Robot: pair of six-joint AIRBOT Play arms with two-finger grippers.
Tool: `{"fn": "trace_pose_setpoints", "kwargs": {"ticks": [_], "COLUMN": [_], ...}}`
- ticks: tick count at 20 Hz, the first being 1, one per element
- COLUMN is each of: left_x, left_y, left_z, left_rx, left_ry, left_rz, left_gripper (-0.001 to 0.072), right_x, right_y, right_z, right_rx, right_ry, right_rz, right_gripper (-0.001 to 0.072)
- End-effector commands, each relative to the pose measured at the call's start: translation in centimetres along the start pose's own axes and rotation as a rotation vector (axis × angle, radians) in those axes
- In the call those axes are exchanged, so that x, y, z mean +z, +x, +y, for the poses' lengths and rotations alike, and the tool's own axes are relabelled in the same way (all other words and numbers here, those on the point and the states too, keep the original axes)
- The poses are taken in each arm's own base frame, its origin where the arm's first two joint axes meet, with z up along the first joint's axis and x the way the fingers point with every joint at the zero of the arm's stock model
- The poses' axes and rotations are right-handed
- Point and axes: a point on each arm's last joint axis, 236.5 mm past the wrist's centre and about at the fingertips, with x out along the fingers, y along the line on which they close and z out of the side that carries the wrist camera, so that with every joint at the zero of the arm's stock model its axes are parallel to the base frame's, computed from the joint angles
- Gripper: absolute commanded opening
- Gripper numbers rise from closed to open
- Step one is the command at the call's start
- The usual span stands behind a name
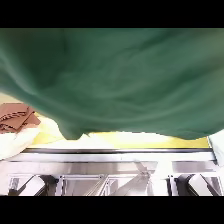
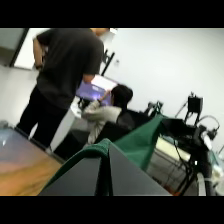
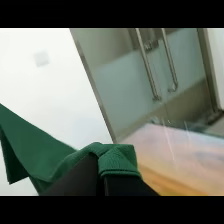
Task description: Fold the shirts.
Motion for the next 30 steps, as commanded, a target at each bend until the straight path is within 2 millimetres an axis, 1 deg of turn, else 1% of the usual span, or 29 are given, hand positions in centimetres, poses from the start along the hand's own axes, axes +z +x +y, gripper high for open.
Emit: {"fn": "trace_pose_setpoints", "kwargs": {"ticks": [1,2,3,4,5,6,7,8,9,10,11,12,13,14,15,16,17,18,19,20,21,22,23,24,25,27,28,30], "left_x": [-3.0,-3.0,-3.0,-3.2,-3.8,-4.9,-6.4,-8.5,-10.9,-13.2,-16.0,-18.1,-20.0,-21.4,-22.9,-24.3,-26.0,-27.5,-29.0,-30.1,-30.3,-29.7,-28.5,-27.0,-25.2,-22.1,-21.0,-19.6], "left_y": [2.0,1.8,1.1,0.3,-0.2,-0.3,0.0,0.6,1.4,2.2,3.0,4.0,4.9,5.6,6.1,6.4,6.7,6.6,6.5,6.5,6.7,6.9,7.3,7.9,8.5,9.1,9.1,9.2], "left_z": [-1.6,-0.7,1.1,3.4,5.9,8.9,12.1,15.5,19.4,23.6,28.3,32.4,37.2,41.5,45.6,48.3,50.5,52.3,53.4,54.1,53.9,53.3,51.7,49.5,46.6,39.8,36.5,30.4], "left_rx": [0.099,0.152,0.213,0.259,0.29,0.316,0.343,0.365,0.393,0.42,0.442,0.44,0.444,0.462,0.473,0.468,0.452,0.452,0.442,0.425,0.392,0.344,0.272,0.189,0.091,-0.079,-0.131,-0.21], "left_ry": [0.04,0.047,0.026,-0.022,-0.081,-0.141,-0.2,-0.265,-0.324,-0.365,-0.411,-0.447,-0.476,-0.497,-0.49,-0.501,-0.538,-0.578,-0.617,-0.633,-0.639,-0.615,-0.593,-0.571,-0.544,-0.509,-0.492,-0.423], "left_rz": [0.088,0.086,0.09,0.11,0.143,0.192,0.254,0.33,0.402,0.457,0.506,0.528,0.523,0.502,0.488,0.486,0.471,0.442,0.409,0.37,0.334,0.311,0.306,0.318,0.334,0.366,0.393,0.439], "left_gripper": [0.0024,0.0025,0.0025,0.0026,0.0025,0.0026,0.0026,0.0026,0.0026,0.0026,0.0026,0.0026,0.0025,0.0026,0.0026,0.0026,0.0026,0.0026,0.0026,0.0026,0.0026,0.0025,0.0024,0.0021,0.0021,0.002,0.002,0.0019], "right_x": [-2.2,-1.7,-1.1,-1.1,-1.8,-3.2,-5.0,-7.1,-9.2,-11.8,-14.6,-17.6,-20.3,-23.3,-26.1,-28.8,-31.0,-32.7,-33.8,-34.3,-34.2,-33.8,-32.7,-31.3,-29.8,-26.5,-25.0,-22.4], "right_y": [0.1,0.0,-0.3,-0.5,-0.5,0.0,0.7,2.0,3.3,4.8,6.4,8.0,9.2,10.0,10.9,11.5,11.9,12.2,12.4,12.7,12.9,13.1,13.5,13.8,13.9,14.2,14.1,13.5], "right_z": [-1.7,-2.6,-4.1,-6.4,-9.2,-12.1,-14.8,-17.8,-20.5,-23.8,-26.8,-30.0,-33.1,-36.6,-39.0,-40.8,-42.0,-43.0,-43.8,-44.3,-44.4,-44.1,-43.2,-41.6,-39.7,-34.6,-31.9,-27.1], "right_rx": [-0.14,-0.16,-0.192,-0.241,-0.297,-0.345,-0.379,-0.405,-0.427,-0.451,-0.463,-0.471,-0.487,-0.518,-0.515,-0.498,-0.476,-0.455,-0.44,-0.417,-0.399,-0.38,-0.339,-0.279,-0.219,-0.089,-0.039,-0.005], "right_ry": [0.011,0.019,0.035,0.058,0.088,0.126,0.168,0.206,0.24,0.279,0.323,0.384,0.443,0.502,0.537,0.598,0.646,0.693,0.734,0.755,0.763,0.75,0.727,0.699,0.664,0.602,0.55,0.429], "right_rz": [0.092,0.067,0.044,0.039,0.06,0.104,0.149,0.191,0.228,0.268,0.305,0.325,0.328,0.319,0.318,0.31,0.3,0.28,0.254,0.224,0.202,0.194,0.186,0.185,0.195,0.229,0.261,0.335], "right_gripper": [0.0022,0.0021,0.0021,0.0022,0.0021,0.0021,0.0021,0.0021,0.0022,0.0021,0.0022,0.0021,0.0022,0.0022,0.0022,0.0022,0.0022,0.0022,0.0022,0.0022,0.0022,0.0022,0.0022,0.0022,0.0021,0.0022,0.0022,0.0021]}}
